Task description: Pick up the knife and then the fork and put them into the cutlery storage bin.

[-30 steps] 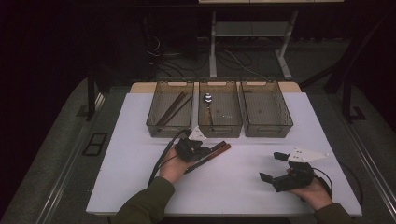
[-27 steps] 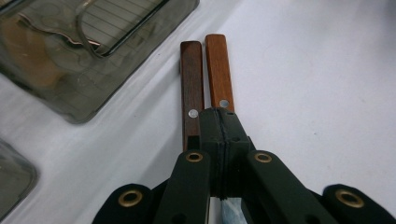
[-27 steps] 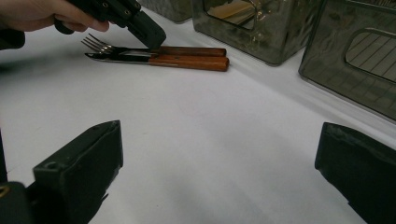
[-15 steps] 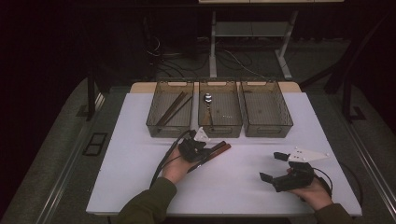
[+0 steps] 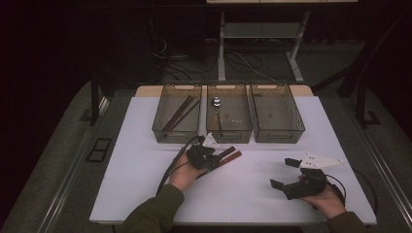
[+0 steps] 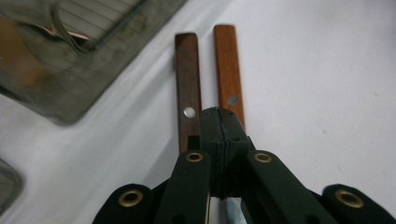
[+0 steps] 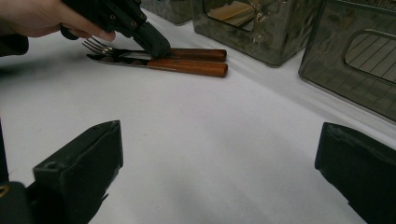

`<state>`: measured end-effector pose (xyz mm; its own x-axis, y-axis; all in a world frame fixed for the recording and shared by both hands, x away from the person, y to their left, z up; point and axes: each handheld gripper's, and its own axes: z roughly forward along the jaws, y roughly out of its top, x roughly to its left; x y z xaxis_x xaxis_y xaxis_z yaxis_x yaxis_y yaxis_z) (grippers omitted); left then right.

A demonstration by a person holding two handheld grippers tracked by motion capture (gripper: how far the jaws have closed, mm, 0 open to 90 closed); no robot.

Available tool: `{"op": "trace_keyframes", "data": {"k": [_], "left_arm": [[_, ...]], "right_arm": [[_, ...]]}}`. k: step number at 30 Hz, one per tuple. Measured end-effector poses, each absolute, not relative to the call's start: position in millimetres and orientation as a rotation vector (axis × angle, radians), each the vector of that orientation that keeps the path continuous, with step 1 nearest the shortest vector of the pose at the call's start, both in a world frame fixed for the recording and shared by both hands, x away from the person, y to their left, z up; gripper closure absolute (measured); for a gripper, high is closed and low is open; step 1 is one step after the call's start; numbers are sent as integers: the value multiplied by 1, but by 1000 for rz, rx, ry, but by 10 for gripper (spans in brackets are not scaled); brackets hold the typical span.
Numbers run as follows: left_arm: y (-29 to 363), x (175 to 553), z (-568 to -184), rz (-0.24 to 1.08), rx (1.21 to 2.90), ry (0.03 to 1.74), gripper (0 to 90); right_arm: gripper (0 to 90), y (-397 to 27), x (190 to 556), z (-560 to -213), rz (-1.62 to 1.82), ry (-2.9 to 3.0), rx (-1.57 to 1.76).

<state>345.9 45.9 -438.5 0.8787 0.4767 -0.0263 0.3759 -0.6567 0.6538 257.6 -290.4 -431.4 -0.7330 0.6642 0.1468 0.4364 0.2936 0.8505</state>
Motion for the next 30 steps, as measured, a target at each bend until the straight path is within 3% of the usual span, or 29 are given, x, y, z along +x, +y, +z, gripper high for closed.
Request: {"op": "trace_keyframes", "data": {"k": [14,30], "left_arm": [[37,344,-440,202,2378,553,898],[15,336,-442,122,2400,452,898]], "right_arm": [[12,-290,258,-431,1415,2329,1010],[12,-290,258,-431,1417,2329,1010]]}}
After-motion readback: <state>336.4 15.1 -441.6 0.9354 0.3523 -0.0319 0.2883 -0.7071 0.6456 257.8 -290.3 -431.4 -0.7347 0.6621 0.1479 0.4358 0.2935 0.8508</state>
